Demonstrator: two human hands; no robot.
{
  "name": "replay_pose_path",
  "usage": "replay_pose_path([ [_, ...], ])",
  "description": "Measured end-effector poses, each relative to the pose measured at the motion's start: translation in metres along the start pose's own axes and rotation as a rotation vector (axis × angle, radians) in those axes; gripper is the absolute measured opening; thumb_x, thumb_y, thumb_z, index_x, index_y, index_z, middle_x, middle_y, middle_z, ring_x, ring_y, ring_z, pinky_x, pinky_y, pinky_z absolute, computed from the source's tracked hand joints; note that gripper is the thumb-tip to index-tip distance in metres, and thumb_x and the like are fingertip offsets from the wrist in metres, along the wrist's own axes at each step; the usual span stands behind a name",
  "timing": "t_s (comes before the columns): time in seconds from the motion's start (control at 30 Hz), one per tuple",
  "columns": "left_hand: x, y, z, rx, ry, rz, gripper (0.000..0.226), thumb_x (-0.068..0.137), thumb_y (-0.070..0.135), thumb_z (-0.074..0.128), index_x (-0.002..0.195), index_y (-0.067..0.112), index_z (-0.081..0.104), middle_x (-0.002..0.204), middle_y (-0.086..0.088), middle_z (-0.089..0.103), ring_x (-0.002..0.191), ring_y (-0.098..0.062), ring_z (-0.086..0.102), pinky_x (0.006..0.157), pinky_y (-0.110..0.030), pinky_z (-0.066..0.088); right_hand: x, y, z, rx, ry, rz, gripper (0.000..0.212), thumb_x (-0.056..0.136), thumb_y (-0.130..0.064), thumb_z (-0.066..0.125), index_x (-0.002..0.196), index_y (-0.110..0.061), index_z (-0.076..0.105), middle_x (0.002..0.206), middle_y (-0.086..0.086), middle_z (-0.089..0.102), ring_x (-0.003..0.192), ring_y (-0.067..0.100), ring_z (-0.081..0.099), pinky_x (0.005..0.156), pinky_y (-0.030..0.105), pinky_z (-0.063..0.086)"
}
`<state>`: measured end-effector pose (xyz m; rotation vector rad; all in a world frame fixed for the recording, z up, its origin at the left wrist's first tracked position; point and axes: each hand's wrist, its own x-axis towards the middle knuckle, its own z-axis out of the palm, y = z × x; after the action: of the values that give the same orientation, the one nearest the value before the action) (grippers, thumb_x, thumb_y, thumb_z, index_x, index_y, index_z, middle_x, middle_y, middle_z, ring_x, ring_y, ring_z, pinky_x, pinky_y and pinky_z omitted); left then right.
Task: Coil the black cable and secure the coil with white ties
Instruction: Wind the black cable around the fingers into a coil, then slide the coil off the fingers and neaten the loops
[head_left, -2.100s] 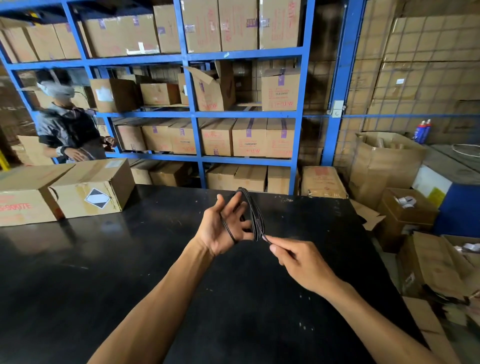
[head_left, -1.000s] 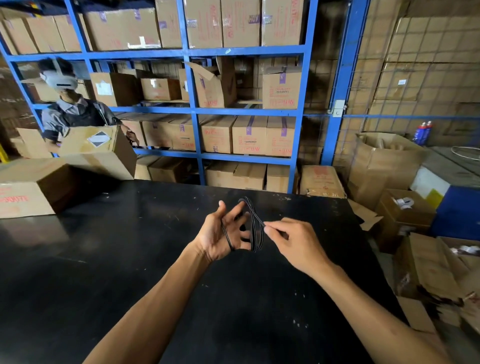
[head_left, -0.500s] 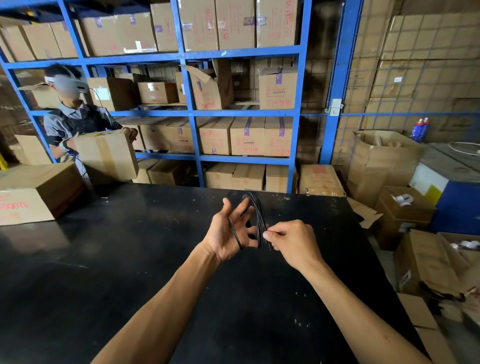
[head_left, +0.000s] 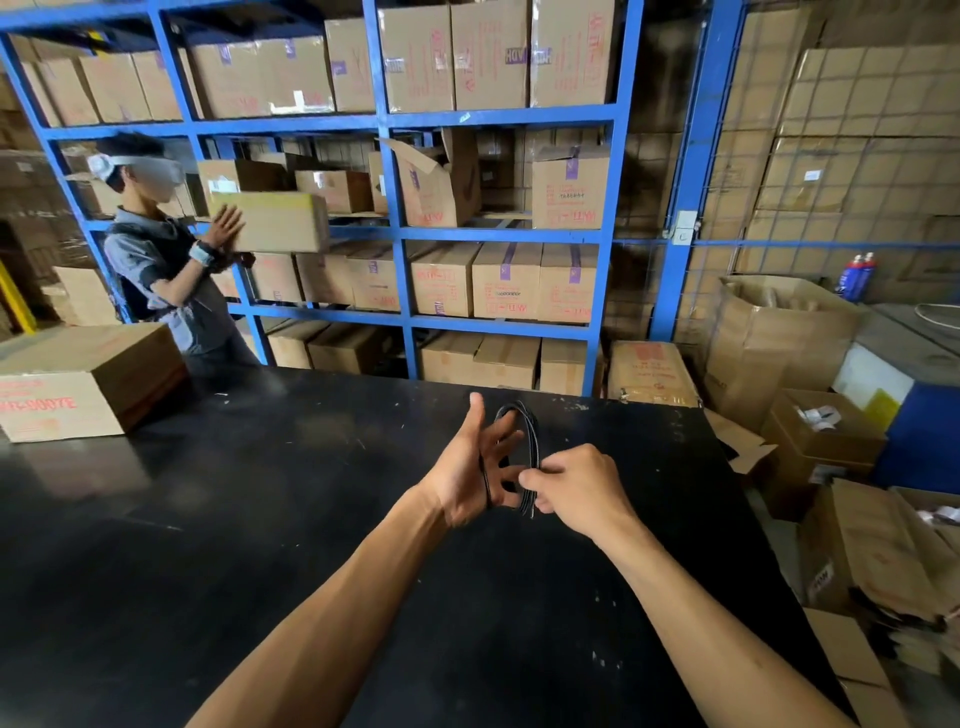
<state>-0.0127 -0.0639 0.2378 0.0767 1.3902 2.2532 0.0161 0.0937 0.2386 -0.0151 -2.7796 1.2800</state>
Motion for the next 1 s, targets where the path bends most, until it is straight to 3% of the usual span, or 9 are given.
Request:
replay_pose_path([
  [0.13,-0.004,-0.004,0.007,0.178,0.07,0.079,0.093,0.076,0.085,0.048,0.142,0.02,0.051,0.145,-0.004,0.054,0.123,-0.019,0.058,0.104,-0.041,0.047,0.003,0.005,0.004,0.216,-0.073,0.129,0.015,0.084,-0.027,0.078,0.074,-0.017,0.082,0.064,-0.002,0.078,0.061,0.01,0.077,0.077,0.037,0.066],
  [0.23,-0.003,-0.011,0.014,0.236,0.224,0.206,0.084,0.074,0.087,0.046,0.122,0.022,0.068,0.117,-0.001,0.074,0.11,-0.017,0.069,0.096,-0.035,0.052,0.002,0.007,0.007,0.314,-0.106,0.174,0.01,0.085,-0.021,0.079,0.078,-0.016,0.084,0.069,0.001,0.08,0.064,0.013,0.078,0.077,0.036,0.066],
  [0.4,-0.003,-0.023,0.018,0.063,0.413,0.421,0.076,0.087,0.075,0.032,0.099,0.015,0.078,0.105,-0.01,0.077,0.103,-0.023,0.072,0.101,-0.042,0.048,-0.001,0.006,0.007,0.505,-0.132,0.238,0.013,0.088,-0.011,0.077,0.076,-0.012,0.083,0.071,0.003,0.08,0.065,0.016,0.079,0.057,0.023,0.062],
  [0.53,-0.004,-0.011,0.019,0.112,0.48,0.547,0.07,0.092,0.061,0.029,0.086,0.013,0.079,0.094,-0.013,0.078,0.095,-0.026,0.074,0.096,-0.043,0.049,-0.002,0.009,-0.001,0.688,-0.163,0.315,0.011,0.083,-0.007,0.082,0.087,0.003,0.08,0.081,0.017,0.081,0.066,0.021,0.076,0.059,0.024,0.061],
  [0.67,-0.006,0.013,0.004,0.305,0.464,0.667,0.047,0.092,0.039,0.038,0.087,0.019,0.08,0.097,-0.005,0.079,0.099,-0.019,0.072,0.094,-0.033,0.051,0.0,0.019,-0.01,0.832,-0.209,0.341,0.013,0.081,-0.002,0.082,0.088,0.008,0.076,0.067,0.012,0.075,0.059,0.019,0.071,0.053,0.022,0.059],
  [0.77,-0.001,0.013,-0.02,0.562,0.604,0.391,0.032,0.095,0.031,0.046,0.107,0.017,0.073,0.095,-0.002,0.073,0.079,-0.014,0.064,0.069,-0.029,0.05,0.001,0.024,-0.013,0.831,-0.222,0.33,0.015,0.08,-0.005,0.084,0.089,0.006,0.077,0.07,0.013,0.075,0.061,0.02,0.072,0.056,0.023,0.059],
  [0.83,0.001,0.004,-0.028,0.479,0.546,0.059,0.027,0.098,0.027,0.051,0.112,0.006,0.061,0.084,-0.012,0.062,0.062,-0.021,0.057,0.056,-0.03,0.049,0.003,0.025,-0.012,0.834,-0.226,0.322,0.013,0.08,-0.005,0.084,0.087,0.004,0.078,0.071,0.013,0.075,0.061,0.019,0.072,0.056,0.023,0.06],
  [0.9,-0.001,-0.005,-0.033,0.408,0.412,-0.122,0.029,0.1,0.023,0.05,0.119,0.003,0.059,0.096,-0.019,0.064,0.069,-0.026,0.064,0.061,-0.035,0.055,0.005,0.024,-0.012,0.838,-0.225,0.311,0.013,0.08,-0.005,0.083,0.086,0.005,0.078,0.071,0.014,0.075,0.06,0.019,0.071,0.055,0.022,0.059],
  [1.0,-0.004,-0.013,-0.04,0.389,0.303,-0.154,0.031,0.098,0.018,0.052,0.123,0.005,0.063,0.092,-0.015,0.071,0.067,-0.02,0.066,0.062,-0.03,0.056,0.007,0.024,-0.014,0.825,-0.229,0.297,0.013,0.08,-0.006,0.084,0.085,0.004,0.078,0.069,0.013,0.075,0.059,0.019,0.071,0.055,0.021,0.059],
])
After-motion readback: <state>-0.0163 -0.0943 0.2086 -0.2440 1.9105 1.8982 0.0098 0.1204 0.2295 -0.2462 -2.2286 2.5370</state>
